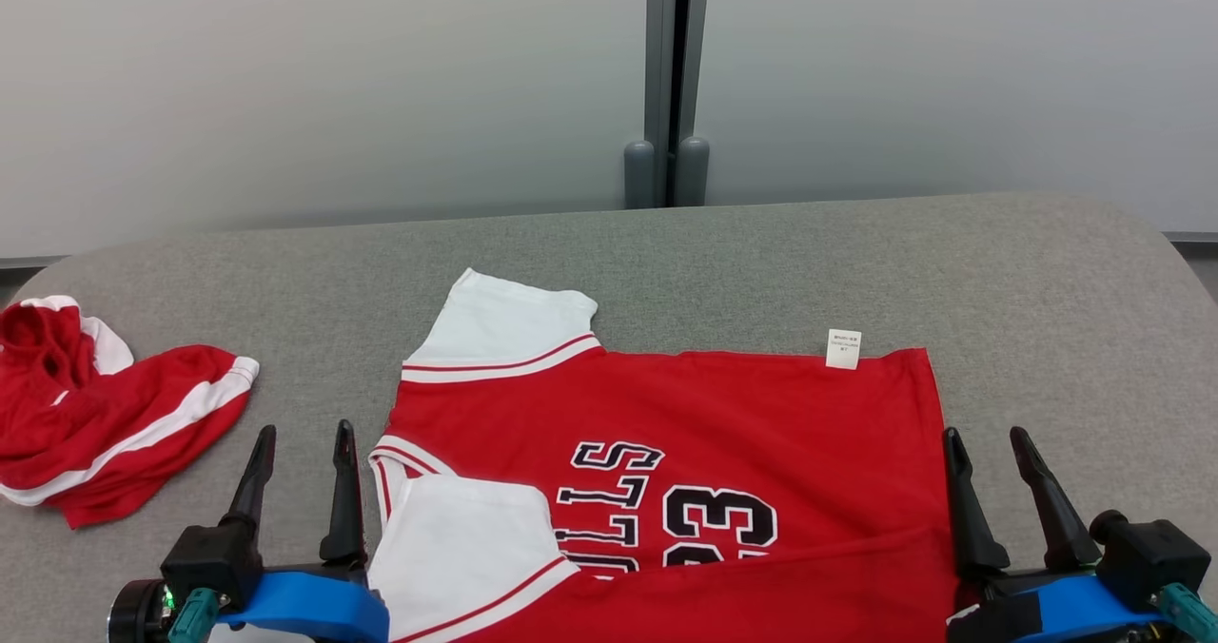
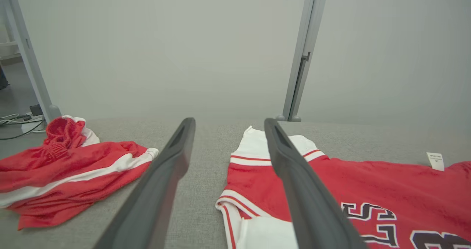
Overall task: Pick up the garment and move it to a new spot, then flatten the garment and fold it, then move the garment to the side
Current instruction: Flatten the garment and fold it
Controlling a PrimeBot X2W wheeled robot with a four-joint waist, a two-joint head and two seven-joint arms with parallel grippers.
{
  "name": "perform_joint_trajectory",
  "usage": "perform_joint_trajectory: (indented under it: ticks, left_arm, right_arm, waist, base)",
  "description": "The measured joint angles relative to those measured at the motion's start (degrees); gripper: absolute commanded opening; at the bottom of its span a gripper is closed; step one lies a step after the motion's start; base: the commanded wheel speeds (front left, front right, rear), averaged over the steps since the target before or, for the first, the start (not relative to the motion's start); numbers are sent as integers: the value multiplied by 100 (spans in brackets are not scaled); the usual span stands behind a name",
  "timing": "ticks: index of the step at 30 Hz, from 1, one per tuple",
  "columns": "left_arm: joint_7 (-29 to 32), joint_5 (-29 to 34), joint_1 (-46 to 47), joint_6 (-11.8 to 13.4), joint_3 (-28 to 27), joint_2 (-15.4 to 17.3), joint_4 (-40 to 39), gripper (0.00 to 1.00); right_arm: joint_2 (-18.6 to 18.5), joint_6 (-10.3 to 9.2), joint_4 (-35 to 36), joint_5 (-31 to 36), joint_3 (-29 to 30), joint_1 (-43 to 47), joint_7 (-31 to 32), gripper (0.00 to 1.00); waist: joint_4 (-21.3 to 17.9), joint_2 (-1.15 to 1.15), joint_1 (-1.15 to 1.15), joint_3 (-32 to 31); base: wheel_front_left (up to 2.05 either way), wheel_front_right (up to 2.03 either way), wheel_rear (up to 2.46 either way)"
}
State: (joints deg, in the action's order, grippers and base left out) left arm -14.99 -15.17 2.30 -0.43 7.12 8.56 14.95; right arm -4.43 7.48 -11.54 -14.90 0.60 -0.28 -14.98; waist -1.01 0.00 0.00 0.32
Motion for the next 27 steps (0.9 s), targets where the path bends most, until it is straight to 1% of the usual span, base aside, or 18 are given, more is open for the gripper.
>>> perform_joint_trajectory:
  ticks: [9, 16, 27]
  left_arm:
    - [0, 346, -59, -125, -302, -156, 177, 100]
    - [0, 522, -73, -308, -511, -290, 247, 100]
    - [0, 669, -75, -414, -671, -409, 263, 100]
  right_arm:
    - [91, 0, -58, 111, -40, 152, -1, 100]
    - [129, 0, -101, 124, -83, 171, -1, 100]
    - [141, 0, -153, 168, -57, 171, -2, 100]
  waist:
    - [86, 0, 0, -3]
    - [106, 0, 0, -2]
    - [101, 0, 0, 13]
  base:
    - [0, 0, 0]
    - [0, 0, 0]
    - [0, 0, 0]
